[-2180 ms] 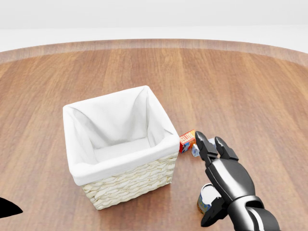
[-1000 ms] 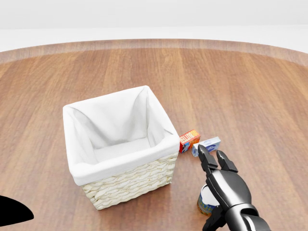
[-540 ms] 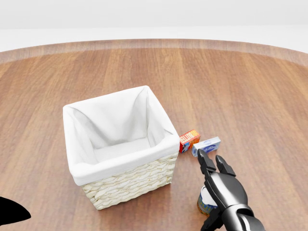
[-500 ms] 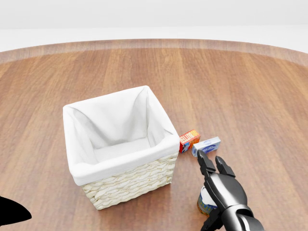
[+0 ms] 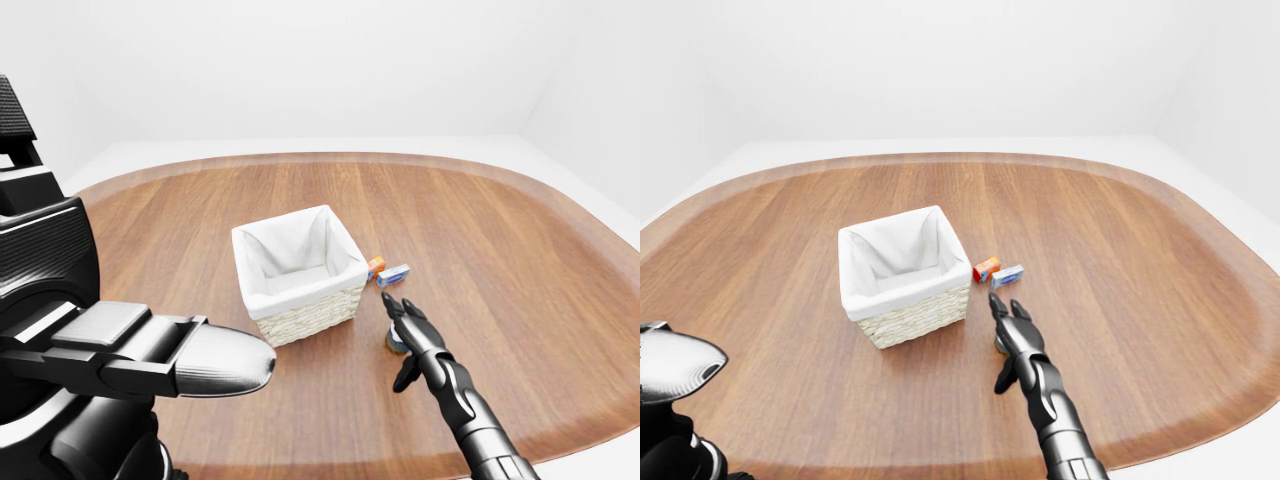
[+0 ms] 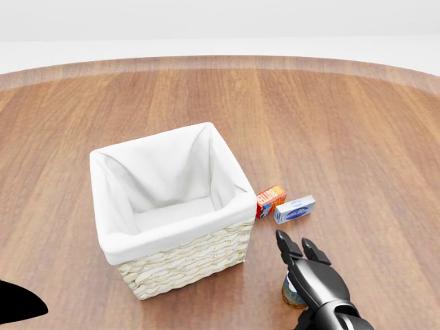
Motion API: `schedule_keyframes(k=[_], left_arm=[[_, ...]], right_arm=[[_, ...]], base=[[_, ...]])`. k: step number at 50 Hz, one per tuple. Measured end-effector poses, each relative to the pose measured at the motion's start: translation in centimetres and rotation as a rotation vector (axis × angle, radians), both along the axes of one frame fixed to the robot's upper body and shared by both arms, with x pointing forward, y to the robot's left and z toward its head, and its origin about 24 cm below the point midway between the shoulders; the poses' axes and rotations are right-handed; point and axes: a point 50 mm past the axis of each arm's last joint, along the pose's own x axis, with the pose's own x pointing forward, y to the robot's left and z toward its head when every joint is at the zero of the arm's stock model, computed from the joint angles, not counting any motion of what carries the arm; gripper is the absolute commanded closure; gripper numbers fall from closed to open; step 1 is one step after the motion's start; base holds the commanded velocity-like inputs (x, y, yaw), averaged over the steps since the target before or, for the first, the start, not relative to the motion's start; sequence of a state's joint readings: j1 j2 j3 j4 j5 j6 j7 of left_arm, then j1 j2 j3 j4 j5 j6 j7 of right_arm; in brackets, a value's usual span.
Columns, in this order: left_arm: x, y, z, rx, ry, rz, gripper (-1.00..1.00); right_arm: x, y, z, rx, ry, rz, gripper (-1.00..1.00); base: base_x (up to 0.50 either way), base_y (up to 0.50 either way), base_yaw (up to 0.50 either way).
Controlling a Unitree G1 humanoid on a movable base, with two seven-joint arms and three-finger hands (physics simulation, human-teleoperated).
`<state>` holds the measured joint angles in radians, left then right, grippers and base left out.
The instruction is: Pick up the alphabet soup and put it in the basket.
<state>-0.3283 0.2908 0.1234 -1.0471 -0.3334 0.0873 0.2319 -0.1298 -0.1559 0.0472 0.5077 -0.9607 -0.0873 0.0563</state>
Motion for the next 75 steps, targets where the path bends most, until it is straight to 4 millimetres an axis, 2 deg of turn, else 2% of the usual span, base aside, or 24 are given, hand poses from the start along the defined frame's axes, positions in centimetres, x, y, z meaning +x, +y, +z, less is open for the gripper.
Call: schedule_keyframes(k=[22,46,75], left_arm=[[-0.01,0.0,0.0,0.004,-0.003,0.005,-1.0],[-0.01,-0.07,-0.04,0.012,-0.004,0.009,-1.0],[-0.02,-0.11,-0.04,0.016,-0.007,0.011,-1.0]], right_arm=[[-0.2,0.24,-0.32,0.037,0.035,-0.01,-1.0],[-0.71,-0.38,-0.87,0.067,0.055,-0.037,-1.0],[-0.47,-0.49,-0.85,0.068,0.052,-0.043,-1.0]], base=[[0.0,0.0,0.0],[0.0,0.0,0.0],[0.0,0.0,0.0]])
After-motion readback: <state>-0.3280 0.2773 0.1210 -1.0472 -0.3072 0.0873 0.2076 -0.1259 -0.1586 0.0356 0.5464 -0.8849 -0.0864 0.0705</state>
